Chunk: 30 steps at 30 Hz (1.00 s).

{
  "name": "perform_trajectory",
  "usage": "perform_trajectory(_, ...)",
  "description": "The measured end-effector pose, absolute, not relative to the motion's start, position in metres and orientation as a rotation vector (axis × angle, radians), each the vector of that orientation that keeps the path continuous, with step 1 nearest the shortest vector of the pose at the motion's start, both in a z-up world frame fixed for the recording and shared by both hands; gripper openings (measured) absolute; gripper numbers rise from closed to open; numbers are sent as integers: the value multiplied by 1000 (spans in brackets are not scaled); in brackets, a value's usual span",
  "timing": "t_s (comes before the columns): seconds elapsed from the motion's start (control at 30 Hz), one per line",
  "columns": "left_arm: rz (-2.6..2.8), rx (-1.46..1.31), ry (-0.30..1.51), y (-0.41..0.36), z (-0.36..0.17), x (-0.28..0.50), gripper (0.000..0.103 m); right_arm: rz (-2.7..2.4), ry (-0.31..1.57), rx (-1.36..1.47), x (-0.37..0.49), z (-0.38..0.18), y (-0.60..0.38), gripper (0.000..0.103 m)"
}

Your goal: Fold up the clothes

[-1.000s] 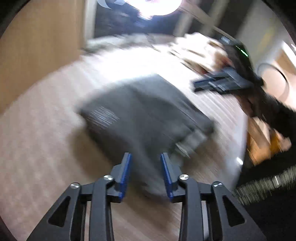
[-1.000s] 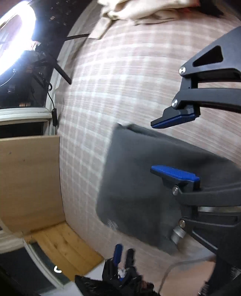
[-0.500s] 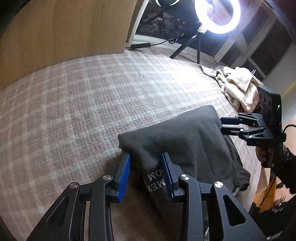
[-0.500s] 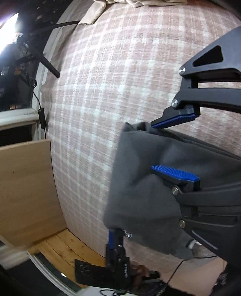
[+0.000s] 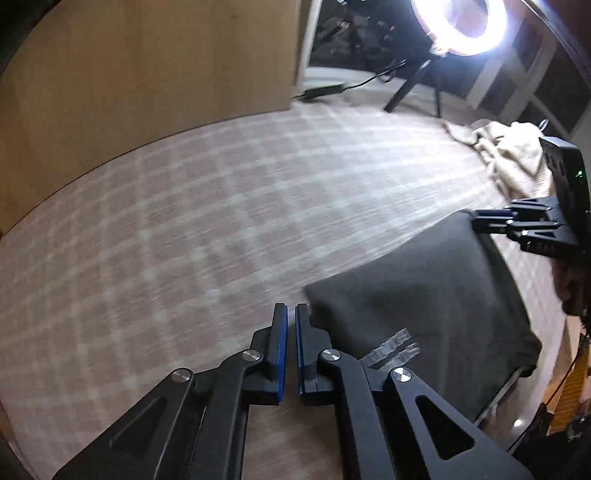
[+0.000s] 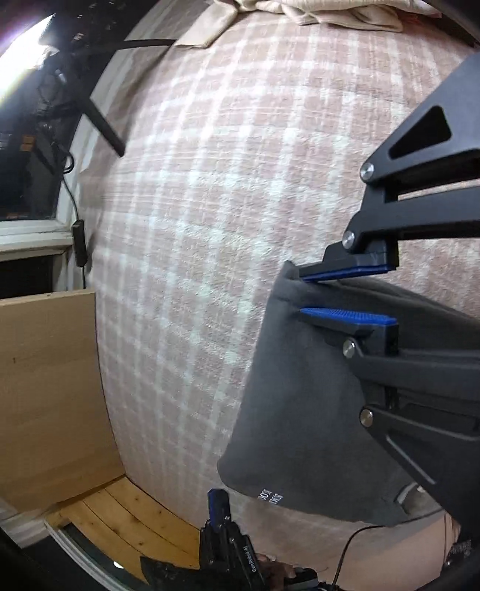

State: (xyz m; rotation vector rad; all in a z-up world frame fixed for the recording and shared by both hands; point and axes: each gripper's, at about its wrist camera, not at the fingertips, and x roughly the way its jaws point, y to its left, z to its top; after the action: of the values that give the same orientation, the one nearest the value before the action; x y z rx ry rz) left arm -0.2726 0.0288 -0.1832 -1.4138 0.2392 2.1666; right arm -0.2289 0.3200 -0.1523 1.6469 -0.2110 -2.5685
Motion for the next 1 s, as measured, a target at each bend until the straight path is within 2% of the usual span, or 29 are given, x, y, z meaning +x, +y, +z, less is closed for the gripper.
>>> perform_trajectory(0.13, 2203, -1314, 201, 28, -152, -265, 3, -2671, -230, 1456, -224, -115, 324, 16)
perform_trajectory(0.23, 2190, -1261, 179, 39, -142, -262, 3, -2685, -207, 1395, -235, -110, 316, 16)
perform_trajectory(0.33, 2146, -1254, 155, 56, -154, -265, 4, -2632, -173, 1453, -243, -132, 309, 16)
perform_trajectory(0.4, 2142, -1289, 201, 60, -179, -271, 10, -2613, -94, 1540, -243, -157, 300, 15)
perform_trajectory(0.47, 2138, -1324, 247, 64, -204, -277, 11, -2605, -60, 1590, -244, -172, 305, 17)
perform_trajectory(0.63, 2253, -1364, 182, 29, -187, -289, 8, -2673, -114, 1500, -228, -129, 317, 17)
perform_trajectory(0.73, 2221, -1325, 175, 21, -169, -264, 8, -2589, -117, 1435, -205, -113, 295, 19)
perform_trajectory(0.83, 2110, -1315, 133, 27, -167, -230, 8, -2484, -89, 1442, -180, -121, 272, 19)
perform_trajectory(0.93, 1973, -1363, 152, 39, -186, -187, 9, -2422, 38, 1555, -166, -155, 264, 19)
perform_trajectory(0.97, 1947, -1385, 185, 40, -195, -175, 14, -2412, 49, 1580, -161, -162, 265, 19)
perform_trajectory(1.0, 1936, -1407, 228, 39, -205, -165, 15, -2414, 18, 1584, -157, -163, 270, 19)
